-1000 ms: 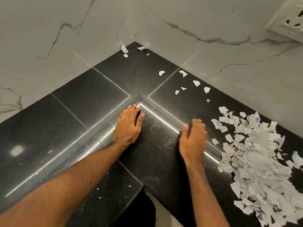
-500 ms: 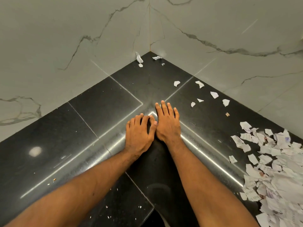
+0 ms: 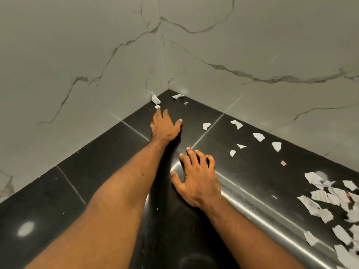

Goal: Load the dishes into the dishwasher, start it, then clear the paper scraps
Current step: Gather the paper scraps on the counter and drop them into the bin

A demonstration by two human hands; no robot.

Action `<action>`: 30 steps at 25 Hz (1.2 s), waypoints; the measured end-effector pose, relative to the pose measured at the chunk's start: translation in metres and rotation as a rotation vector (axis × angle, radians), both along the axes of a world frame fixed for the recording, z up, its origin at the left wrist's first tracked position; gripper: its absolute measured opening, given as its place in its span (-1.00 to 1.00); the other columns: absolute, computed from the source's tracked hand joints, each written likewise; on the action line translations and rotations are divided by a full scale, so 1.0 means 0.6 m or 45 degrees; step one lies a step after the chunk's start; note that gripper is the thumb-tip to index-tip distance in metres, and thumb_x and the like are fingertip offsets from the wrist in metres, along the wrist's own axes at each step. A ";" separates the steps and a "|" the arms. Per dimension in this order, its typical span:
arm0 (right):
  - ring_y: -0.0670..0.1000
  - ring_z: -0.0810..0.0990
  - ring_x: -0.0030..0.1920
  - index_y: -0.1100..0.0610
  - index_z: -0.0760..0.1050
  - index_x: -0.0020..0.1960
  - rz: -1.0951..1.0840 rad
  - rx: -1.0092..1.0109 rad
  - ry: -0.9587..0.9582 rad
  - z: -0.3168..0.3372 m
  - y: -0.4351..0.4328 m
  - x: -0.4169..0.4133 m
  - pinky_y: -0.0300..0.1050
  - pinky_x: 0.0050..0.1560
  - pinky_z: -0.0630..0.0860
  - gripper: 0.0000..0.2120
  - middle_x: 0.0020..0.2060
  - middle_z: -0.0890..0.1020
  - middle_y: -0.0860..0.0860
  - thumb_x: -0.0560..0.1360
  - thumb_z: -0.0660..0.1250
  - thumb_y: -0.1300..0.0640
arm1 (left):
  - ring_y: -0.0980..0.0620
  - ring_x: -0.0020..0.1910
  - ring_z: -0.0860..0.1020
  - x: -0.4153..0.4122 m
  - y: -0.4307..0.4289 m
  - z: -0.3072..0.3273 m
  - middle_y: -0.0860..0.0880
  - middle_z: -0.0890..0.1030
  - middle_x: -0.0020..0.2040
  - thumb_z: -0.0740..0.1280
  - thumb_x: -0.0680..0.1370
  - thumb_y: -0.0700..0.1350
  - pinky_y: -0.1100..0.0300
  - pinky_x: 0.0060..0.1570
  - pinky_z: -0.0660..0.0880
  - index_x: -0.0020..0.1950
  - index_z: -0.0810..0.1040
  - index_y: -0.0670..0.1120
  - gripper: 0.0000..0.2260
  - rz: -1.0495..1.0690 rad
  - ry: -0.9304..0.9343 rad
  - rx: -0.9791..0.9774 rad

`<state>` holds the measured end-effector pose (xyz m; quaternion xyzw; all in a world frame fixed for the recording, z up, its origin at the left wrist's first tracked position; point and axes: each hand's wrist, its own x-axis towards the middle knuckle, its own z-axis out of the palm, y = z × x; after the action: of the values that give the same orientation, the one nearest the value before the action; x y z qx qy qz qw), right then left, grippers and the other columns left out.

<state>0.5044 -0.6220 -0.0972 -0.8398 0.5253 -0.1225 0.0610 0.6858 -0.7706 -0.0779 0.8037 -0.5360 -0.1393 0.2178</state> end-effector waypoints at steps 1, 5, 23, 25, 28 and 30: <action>0.09 0.24 0.54 -0.06 0.36 0.49 -0.001 -0.007 0.001 0.003 -0.003 0.000 0.20 0.52 0.12 -0.37 0.58 0.30 -0.01 0.56 0.05 -0.37 | -0.21 0.65 0.00 0.005 -0.025 0.001 -0.18 -0.04 0.68 0.25 0.61 0.28 -0.22 0.57 0.04 0.67 0.09 -0.11 -0.22 0.007 0.000 0.014; 0.08 0.27 0.51 -0.05 0.40 0.44 -0.001 -0.009 -0.048 0.009 -0.006 0.001 0.21 0.51 0.14 -0.39 0.56 0.34 -0.04 0.54 0.09 -0.37 | -0.22 0.66 -0.12 0.041 -0.097 -0.002 -0.16 -0.17 0.69 0.27 0.57 0.34 -0.25 0.57 0.01 0.69 -0.04 -0.09 -0.11 0.012 -0.060 0.077; 0.06 0.21 0.56 -0.02 0.39 0.48 0.001 0.048 -0.116 0.022 -0.009 0.000 0.18 0.56 0.09 -0.36 0.55 0.32 -0.03 0.52 0.15 -0.34 | -0.06 0.51 0.37 -0.094 -0.134 -0.006 -0.02 0.42 0.53 0.15 0.65 0.29 0.00 0.48 0.31 0.54 0.41 0.09 -0.48 -0.735 -0.111 -0.091; 0.07 0.21 0.56 -0.02 0.39 0.49 -0.003 0.055 -0.116 0.023 -0.009 0.002 0.20 0.55 0.10 -0.36 0.55 0.32 -0.02 0.52 0.15 -0.34 | 0.18 0.37 0.49 -0.112 -0.081 0.014 0.13 0.58 0.37 0.26 0.67 0.18 0.23 0.36 0.37 0.33 0.63 0.17 -0.71 -1.054 0.196 -0.042; 0.07 0.22 0.57 -0.03 0.38 0.49 -0.010 0.058 -0.109 0.024 -0.009 0.004 0.19 0.55 0.11 -0.35 0.56 0.32 -0.03 0.53 0.14 -0.34 | 0.22 0.21 0.56 -0.123 -0.072 0.028 0.14 0.64 0.18 0.31 0.66 0.13 0.20 0.28 0.46 -0.01 0.74 0.06 -0.74 -0.956 0.361 -0.425; 0.05 0.23 0.56 -0.03 0.39 0.48 -0.007 0.047 -0.135 0.022 -0.011 0.005 0.18 0.54 0.12 -0.37 0.55 0.33 -0.03 0.53 0.15 -0.34 | 0.16 0.17 0.54 -0.121 -0.104 0.028 0.07 0.60 0.17 0.22 0.67 0.22 0.10 0.25 0.48 0.10 0.65 0.01 -0.66 -0.597 0.307 -0.558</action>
<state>0.5075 -0.6286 -0.0838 -0.8294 0.5259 -0.1573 0.1041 0.6133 -0.8329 -0.0610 0.5705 -0.6936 -0.1612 0.4092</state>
